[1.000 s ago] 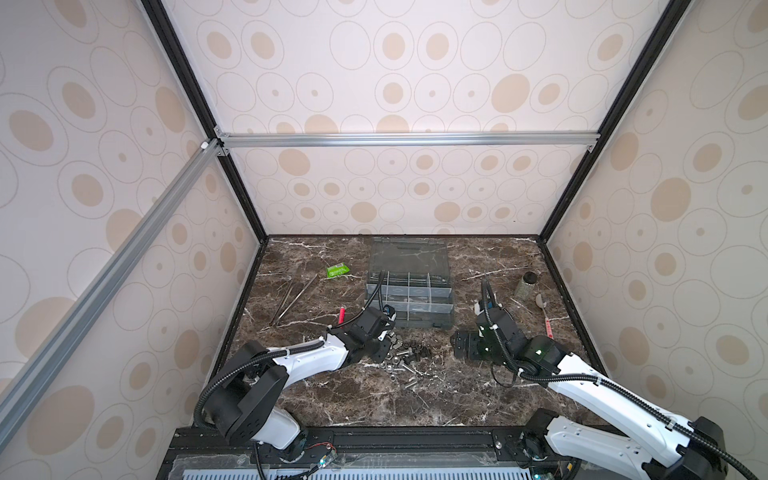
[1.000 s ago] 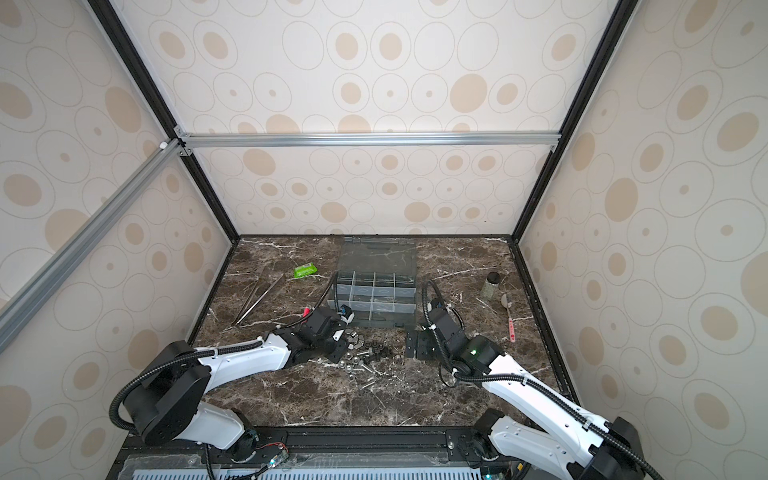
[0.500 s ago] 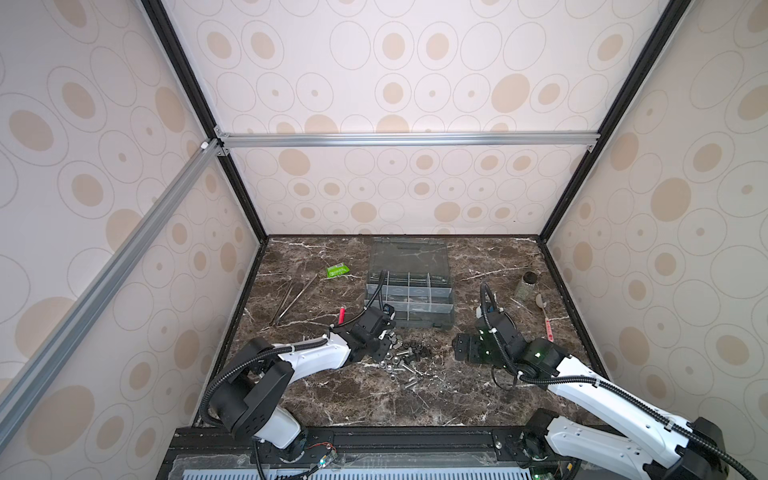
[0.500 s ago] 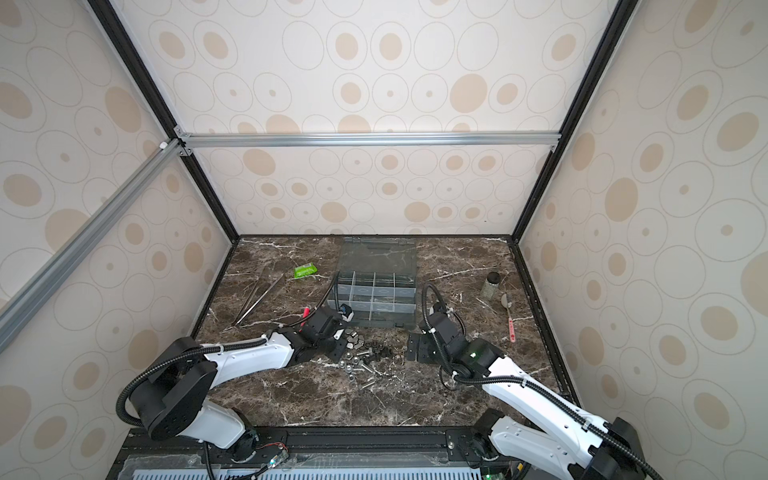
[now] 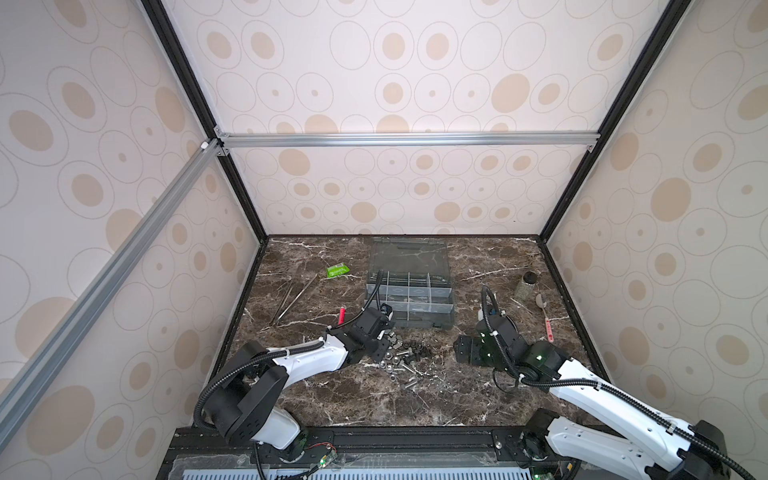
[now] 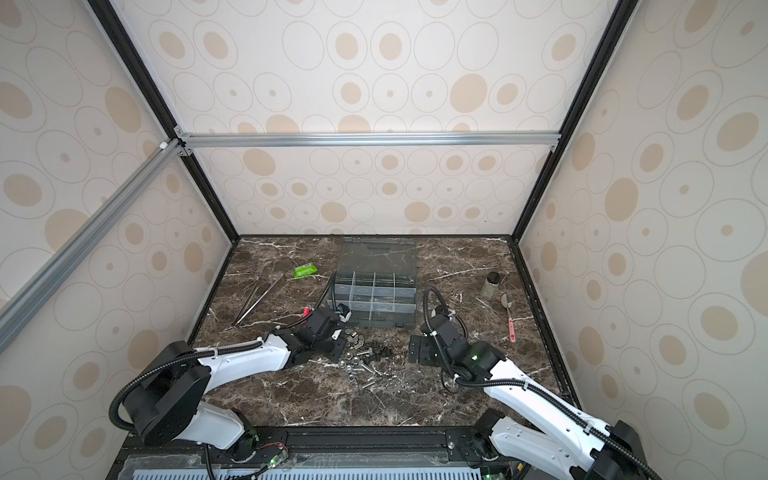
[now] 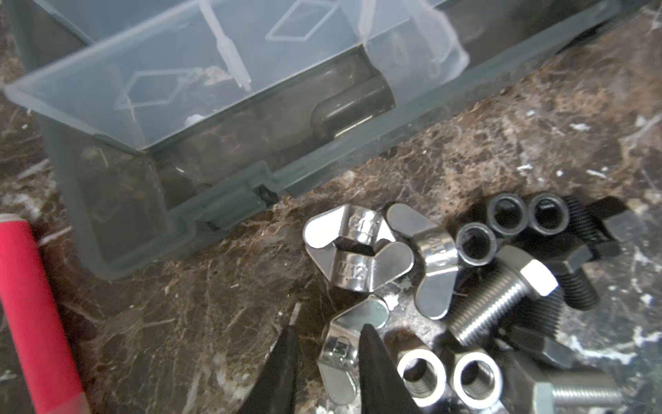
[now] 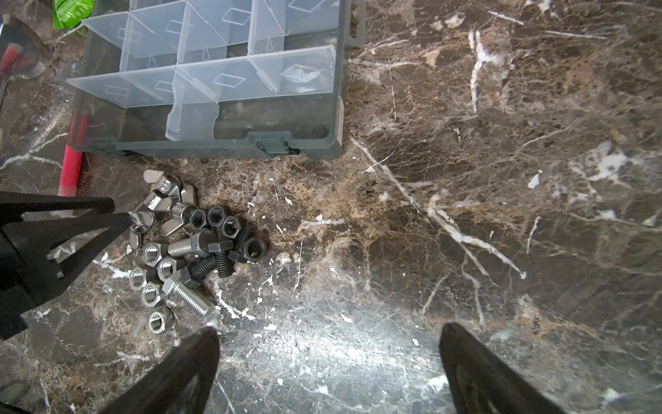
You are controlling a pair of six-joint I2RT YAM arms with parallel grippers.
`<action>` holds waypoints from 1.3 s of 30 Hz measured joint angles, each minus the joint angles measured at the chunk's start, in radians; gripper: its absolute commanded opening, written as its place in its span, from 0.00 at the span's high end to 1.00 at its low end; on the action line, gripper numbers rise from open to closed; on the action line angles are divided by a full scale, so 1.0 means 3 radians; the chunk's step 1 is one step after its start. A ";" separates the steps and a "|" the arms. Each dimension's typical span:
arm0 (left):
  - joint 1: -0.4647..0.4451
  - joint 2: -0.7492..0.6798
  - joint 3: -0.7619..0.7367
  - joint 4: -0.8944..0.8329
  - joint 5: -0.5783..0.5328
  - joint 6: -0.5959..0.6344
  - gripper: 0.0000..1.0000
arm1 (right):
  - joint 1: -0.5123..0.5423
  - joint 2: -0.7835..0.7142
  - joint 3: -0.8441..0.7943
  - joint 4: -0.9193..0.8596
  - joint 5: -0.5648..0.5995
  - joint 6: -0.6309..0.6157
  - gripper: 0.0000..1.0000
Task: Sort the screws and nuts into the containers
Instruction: 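Grasp a silver wing nut from the pile with the left gripper and lift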
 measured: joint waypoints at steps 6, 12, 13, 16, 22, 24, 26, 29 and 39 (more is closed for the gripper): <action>0.0000 -0.0029 0.0000 0.0003 0.0055 0.0089 0.68 | 0.0000 0.0000 -0.0011 0.0001 0.0000 0.0033 0.00; 0.0000 0.0033 0.0000 0.0001 0.0142 0.0121 0.68 | 0.0000 0.0000 -0.0013 0.0000 0.0000 0.0050 0.00; 0.0000 0.0050 0.0000 0.0000 0.0155 0.0122 0.68 | 0.0000 0.0000 -0.0013 0.0000 0.0000 0.0052 0.00; 0.0000 0.0098 0.0000 -0.0006 0.0178 0.0121 0.69 | 0.0005 -0.0001 -0.0013 0.0000 0.0001 0.0061 0.00; 0.0000 0.0187 0.0001 -0.0024 0.0188 0.0118 0.69 | 0.0018 -0.0042 -0.0022 -0.0006 0.0011 0.0086 0.00; -0.0001 0.0209 0.0006 -0.0025 0.0195 0.0118 0.70 | 0.0018 -0.0052 -0.0031 -0.0022 0.0013 0.0098 0.00; 0.0000 0.0237 0.0010 -0.0024 0.0202 0.0118 0.70 | 0.0018 -0.0052 -0.0032 -0.0032 0.0013 0.0100 0.00; 0.0000 0.0278 0.0010 -0.0025 0.0203 0.0112 0.73 | 0.0018 -0.0052 -0.0032 -0.0041 0.0011 0.0104 0.00; -0.0001 0.0315 0.0019 -0.0023 0.0167 0.0052 0.85 | 0.0019 -0.0052 -0.0032 -0.0055 0.0011 0.0122 0.00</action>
